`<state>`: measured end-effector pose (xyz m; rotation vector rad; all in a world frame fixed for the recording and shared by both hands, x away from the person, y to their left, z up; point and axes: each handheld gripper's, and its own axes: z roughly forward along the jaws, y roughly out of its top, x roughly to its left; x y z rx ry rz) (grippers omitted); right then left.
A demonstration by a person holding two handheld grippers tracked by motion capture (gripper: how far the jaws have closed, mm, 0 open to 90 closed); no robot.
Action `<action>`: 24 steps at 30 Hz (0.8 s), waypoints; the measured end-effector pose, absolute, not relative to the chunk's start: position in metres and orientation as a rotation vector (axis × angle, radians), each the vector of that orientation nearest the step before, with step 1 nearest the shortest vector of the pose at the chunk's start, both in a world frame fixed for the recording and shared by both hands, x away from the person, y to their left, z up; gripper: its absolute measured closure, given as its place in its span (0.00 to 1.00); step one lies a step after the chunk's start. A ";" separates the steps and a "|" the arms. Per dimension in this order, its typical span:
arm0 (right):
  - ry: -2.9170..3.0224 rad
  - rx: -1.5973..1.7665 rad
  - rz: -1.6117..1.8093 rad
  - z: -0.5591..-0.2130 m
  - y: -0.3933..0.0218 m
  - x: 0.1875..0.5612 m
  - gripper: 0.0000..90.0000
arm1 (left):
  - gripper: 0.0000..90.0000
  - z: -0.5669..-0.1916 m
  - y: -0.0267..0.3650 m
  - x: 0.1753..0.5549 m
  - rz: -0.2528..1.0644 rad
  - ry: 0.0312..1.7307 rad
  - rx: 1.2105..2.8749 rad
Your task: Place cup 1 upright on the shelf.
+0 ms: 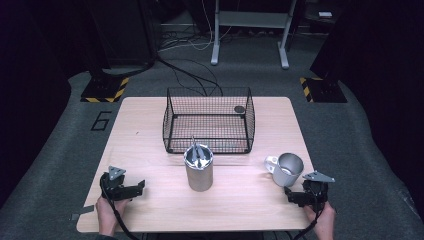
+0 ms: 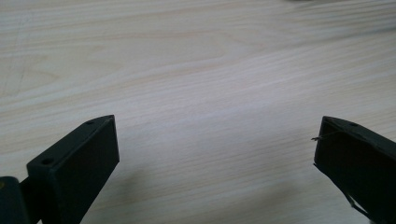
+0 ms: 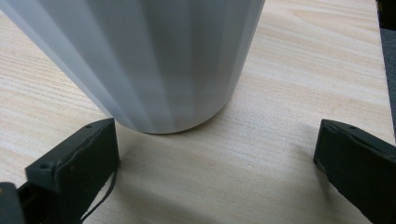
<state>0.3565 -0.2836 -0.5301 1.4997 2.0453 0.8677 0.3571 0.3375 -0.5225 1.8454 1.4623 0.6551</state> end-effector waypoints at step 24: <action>2.045 1.502 0.868 -0.530 -0.284 0.356 0.00 | 0.00 -0.491 0.289 0.351 0.580 1.226 1.918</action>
